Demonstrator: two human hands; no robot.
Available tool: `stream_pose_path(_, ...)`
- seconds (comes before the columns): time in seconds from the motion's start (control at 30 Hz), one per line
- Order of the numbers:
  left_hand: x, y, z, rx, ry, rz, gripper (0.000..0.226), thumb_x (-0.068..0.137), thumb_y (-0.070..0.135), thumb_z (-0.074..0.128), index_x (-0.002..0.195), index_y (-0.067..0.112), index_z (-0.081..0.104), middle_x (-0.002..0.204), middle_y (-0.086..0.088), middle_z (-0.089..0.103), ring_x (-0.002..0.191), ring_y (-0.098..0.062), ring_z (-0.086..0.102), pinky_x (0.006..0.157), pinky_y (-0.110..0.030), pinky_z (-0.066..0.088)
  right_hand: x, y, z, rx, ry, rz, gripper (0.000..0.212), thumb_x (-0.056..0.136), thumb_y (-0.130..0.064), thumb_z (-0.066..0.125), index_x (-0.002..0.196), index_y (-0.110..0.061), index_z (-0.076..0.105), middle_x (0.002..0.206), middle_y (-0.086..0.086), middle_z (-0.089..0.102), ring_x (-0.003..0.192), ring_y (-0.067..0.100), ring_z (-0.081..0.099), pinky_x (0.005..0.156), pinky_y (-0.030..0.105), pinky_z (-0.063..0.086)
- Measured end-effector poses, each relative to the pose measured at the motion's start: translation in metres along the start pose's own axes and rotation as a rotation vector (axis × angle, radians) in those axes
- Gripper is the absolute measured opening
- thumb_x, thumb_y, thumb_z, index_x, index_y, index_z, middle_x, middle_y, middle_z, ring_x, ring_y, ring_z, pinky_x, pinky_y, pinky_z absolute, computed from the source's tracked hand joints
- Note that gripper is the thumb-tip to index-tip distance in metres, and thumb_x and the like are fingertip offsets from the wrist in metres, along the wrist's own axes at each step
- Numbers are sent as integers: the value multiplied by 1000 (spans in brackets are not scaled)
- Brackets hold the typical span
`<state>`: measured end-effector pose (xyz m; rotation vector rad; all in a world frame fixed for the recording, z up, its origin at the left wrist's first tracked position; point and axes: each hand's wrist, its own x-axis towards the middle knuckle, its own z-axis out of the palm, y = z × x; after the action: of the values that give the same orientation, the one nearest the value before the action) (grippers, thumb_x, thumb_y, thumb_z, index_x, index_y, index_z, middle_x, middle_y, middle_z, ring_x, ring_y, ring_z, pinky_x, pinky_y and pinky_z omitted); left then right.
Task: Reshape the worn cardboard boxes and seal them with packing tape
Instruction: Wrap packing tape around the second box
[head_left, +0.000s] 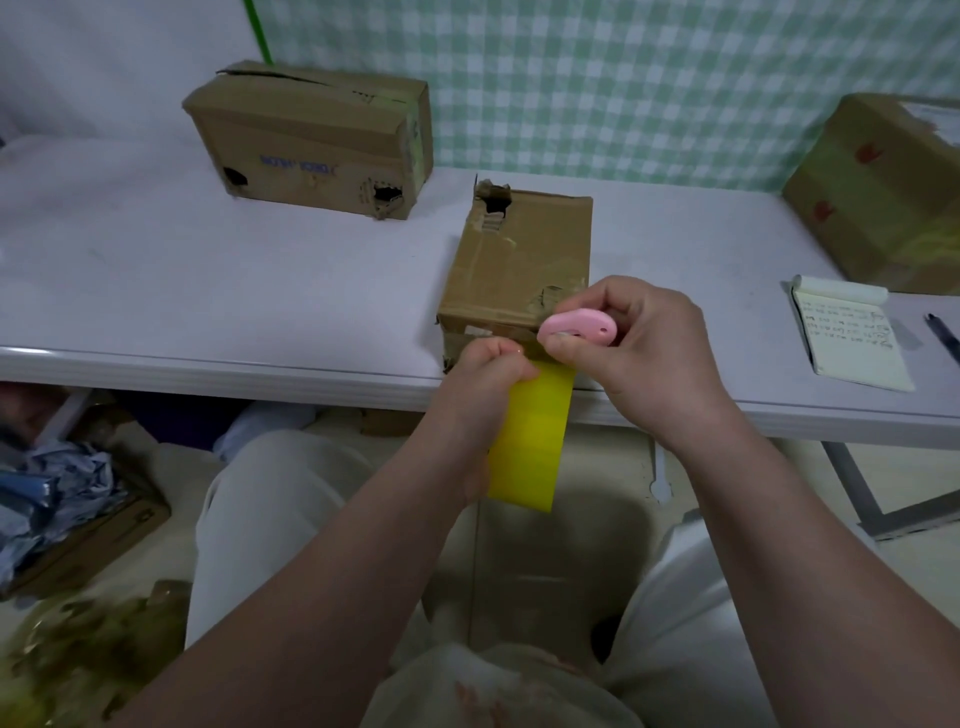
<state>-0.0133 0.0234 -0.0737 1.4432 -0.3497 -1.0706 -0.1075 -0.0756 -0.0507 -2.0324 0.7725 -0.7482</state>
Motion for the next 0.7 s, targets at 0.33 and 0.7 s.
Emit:
stream_pose_path(0.33, -1, 5, 0, 4, -4, 29, 20, 60, 26, 57, 80, 26, 57, 94, -10, 54, 89, -27, 53, 78, -44, 42, 5, -2, 7, -157, -19, -88, 14, 73, -16, 81, 85, -21, 75, 83, -11, 70, 79, 3, 63, 66, 14, 48)
stream_pose_path(0.7, 5, 4, -4, -59, -58, 2, 12, 87, 8, 49, 87, 20, 52, 91, -11, 50, 84, -27, 51, 72, -40, 44, 9, -3, 7, -301, -44, -167, 15, 74, -22, 81, 87, -23, 75, 83, -4, 70, 78, 13, 63, 71, 30, 52)
